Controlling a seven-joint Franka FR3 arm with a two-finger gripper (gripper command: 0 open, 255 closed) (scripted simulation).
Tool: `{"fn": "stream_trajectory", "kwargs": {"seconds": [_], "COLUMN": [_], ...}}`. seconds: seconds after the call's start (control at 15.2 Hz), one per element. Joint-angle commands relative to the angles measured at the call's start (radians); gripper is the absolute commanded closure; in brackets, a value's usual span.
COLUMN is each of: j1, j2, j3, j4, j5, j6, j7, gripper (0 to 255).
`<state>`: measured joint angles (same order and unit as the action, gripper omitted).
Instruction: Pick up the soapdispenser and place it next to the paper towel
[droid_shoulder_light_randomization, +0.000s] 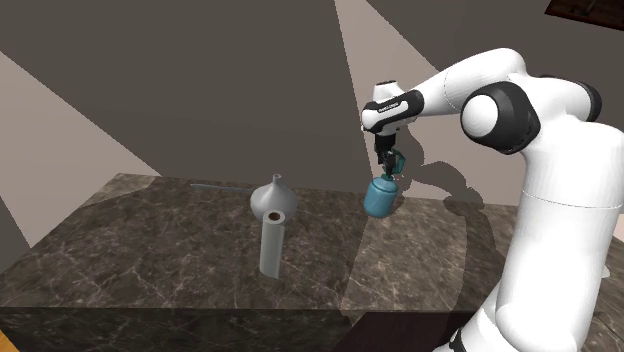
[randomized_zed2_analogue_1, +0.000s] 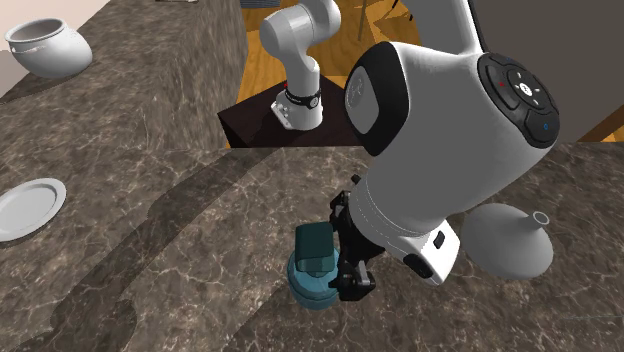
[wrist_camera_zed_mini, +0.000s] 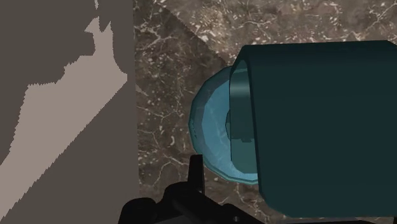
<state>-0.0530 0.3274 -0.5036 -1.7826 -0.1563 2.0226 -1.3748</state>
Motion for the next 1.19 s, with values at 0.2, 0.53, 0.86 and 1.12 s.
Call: {"fn": "stream_trajectory", "kwargs": {"seconds": [0.2, 0.53, 0.86, 1.12], "j1": [0.000, 0.000, 0.003, 0.005], "j2": [0.000, 0.000, -0.015, -0.032], "j3": [0.000, 0.000, -0.002, -0.005], "j4": [0.000, 0.000, 0.022, 0.055], "j5": [0.000, 0.000, -0.004, -0.009], "j6": [0.000, 0.000, -0.035, -0.082], "j7": [0.000, 0.000, -0.005, -0.012], "gripper": [255, 255, 255, 255]}}
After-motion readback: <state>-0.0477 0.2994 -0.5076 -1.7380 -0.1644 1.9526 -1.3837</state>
